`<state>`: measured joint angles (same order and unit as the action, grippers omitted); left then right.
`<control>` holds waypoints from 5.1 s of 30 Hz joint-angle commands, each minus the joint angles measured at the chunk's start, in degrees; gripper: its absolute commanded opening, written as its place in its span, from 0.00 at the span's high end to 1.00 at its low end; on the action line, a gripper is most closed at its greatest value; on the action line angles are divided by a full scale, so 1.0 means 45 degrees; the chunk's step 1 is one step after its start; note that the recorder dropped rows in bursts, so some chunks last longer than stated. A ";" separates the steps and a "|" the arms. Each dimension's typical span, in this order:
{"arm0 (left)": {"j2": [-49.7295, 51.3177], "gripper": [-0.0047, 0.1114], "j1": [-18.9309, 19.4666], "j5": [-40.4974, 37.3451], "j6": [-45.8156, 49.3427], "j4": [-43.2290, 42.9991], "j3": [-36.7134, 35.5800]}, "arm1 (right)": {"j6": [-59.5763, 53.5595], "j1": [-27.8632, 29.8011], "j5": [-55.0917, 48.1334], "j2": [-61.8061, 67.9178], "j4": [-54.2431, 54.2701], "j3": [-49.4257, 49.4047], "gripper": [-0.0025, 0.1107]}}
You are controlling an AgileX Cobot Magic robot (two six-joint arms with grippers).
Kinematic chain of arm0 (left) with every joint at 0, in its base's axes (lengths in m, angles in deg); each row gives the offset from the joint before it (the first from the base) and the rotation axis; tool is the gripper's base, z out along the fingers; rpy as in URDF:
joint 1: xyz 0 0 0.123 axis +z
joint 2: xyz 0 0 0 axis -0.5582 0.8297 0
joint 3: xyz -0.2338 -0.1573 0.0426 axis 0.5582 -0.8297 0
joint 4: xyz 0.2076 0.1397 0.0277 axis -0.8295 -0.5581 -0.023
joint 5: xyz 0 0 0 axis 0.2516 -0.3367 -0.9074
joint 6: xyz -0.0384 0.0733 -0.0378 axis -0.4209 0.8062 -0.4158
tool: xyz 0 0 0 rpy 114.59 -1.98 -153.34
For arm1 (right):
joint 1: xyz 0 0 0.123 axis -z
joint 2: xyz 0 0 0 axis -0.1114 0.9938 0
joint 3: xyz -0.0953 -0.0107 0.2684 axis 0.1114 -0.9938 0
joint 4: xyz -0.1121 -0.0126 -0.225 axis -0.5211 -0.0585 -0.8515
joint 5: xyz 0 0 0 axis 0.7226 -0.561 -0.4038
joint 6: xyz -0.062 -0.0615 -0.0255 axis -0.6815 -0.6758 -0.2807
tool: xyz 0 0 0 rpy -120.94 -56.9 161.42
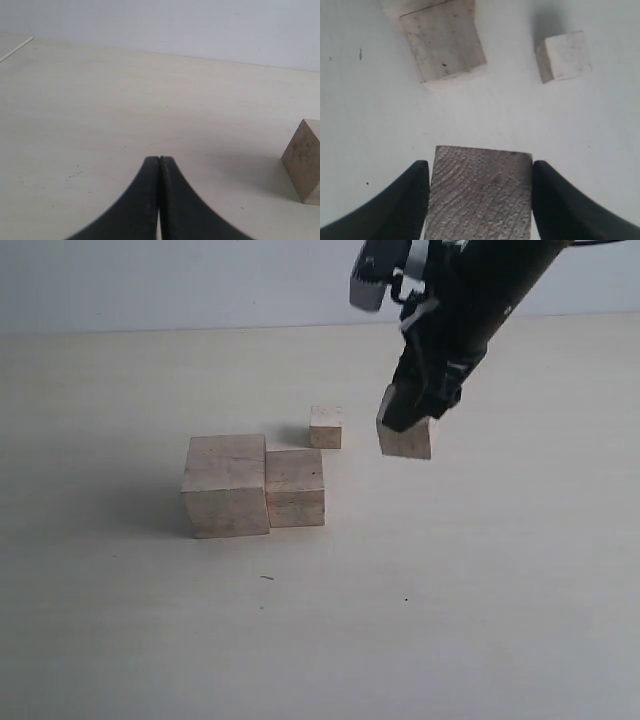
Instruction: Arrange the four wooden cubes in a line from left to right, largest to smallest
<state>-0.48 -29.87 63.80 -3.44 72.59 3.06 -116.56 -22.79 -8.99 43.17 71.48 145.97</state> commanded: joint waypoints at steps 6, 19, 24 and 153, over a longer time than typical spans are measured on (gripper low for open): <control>-0.0076 0.96 -0.0062 0.0107 -0.0021 0.0010 -0.0043 | -0.1426 0.0071 0.1959 0.1436 0.1017 -0.0695 0.98; -0.0076 0.96 -0.0062 0.0107 -0.0021 0.0010 -0.0043 | -0.6094 0.0071 0.1344 0.2598 0.2888 -0.0695 0.98; -0.0076 0.96 -0.0062 0.0107 -0.0021 0.0010 -0.0043 | -0.6228 0.0071 0.1344 0.2886 0.3292 -0.0695 0.98; -0.0076 0.96 -0.0062 0.0107 -0.0021 0.0010 -0.0043 | 0.1904 -0.0030 0.2896 0.3480 0.0557 -0.0704 0.38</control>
<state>-0.48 -29.87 63.80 -3.44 72.59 3.06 -108.30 -22.89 4.46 58.79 73.38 142.98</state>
